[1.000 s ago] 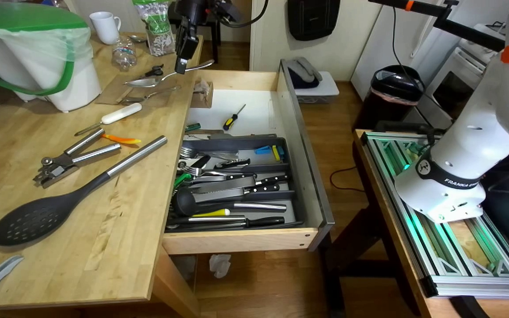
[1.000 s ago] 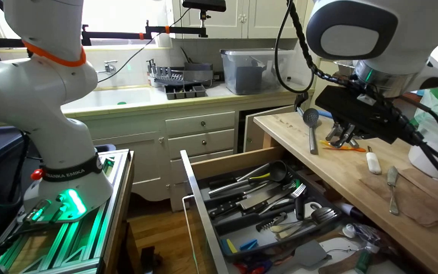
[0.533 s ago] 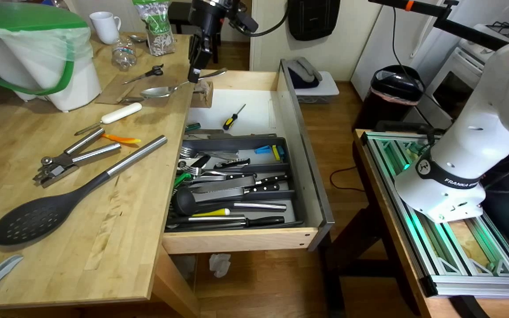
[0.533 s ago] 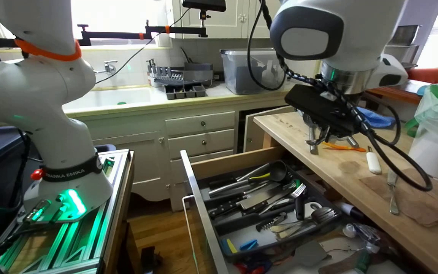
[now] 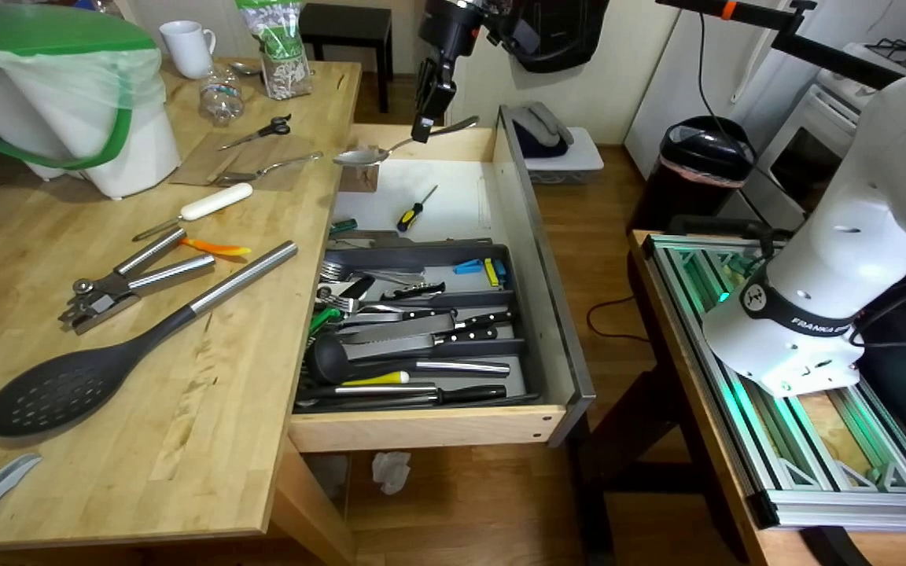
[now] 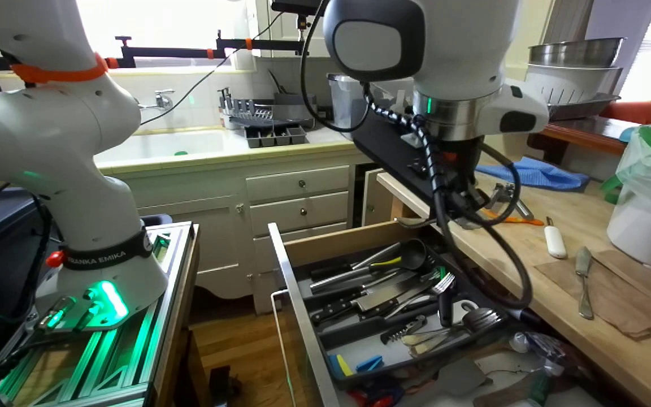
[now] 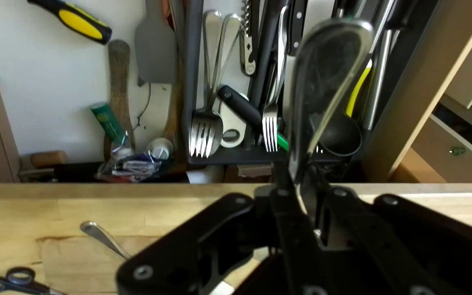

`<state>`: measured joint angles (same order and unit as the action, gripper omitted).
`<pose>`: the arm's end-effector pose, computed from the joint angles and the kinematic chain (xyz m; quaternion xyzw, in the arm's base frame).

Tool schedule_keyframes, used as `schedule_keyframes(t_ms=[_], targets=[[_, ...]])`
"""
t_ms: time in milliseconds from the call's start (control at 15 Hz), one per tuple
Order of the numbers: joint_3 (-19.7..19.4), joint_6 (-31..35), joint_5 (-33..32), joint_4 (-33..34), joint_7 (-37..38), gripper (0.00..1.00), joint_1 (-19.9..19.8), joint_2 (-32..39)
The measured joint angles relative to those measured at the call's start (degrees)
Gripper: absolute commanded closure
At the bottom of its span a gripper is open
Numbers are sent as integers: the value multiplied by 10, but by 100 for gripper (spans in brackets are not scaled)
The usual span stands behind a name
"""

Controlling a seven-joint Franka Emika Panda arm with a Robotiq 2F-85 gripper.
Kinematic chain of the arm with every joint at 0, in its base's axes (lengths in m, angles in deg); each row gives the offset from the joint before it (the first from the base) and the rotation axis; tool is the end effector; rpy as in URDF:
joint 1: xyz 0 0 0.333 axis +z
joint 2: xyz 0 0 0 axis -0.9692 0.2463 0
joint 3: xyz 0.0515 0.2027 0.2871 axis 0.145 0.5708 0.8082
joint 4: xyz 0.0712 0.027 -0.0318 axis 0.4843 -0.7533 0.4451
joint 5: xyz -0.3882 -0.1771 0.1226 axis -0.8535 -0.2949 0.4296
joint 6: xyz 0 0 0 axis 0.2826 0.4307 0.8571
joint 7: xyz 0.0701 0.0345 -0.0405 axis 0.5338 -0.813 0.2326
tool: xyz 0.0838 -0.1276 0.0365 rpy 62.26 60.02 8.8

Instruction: Put the silver spoon in the open drawer.

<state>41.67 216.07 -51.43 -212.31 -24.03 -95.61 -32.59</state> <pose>0.5424 -0.2509 0.3266 -0.9772 -0.1149 -0.1436 0.1057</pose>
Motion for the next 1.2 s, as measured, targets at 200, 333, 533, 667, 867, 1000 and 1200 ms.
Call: schedule_keyframes(t_ms=[200,333,533,667,867,1000,1200], targets=[[-20,6,1,-36,1,97,1,-4],[-25,9,4,-51,1,97,2,1],[-27,17,13,-59,1,97,6,18],[-27,22,25,-60,0,97,8,35],[-25,30,48,-58,-7,97,9,65],[-23,35,58,-55,-14,97,9,89],[-19,61,60,-47,-17,97,7,125]])
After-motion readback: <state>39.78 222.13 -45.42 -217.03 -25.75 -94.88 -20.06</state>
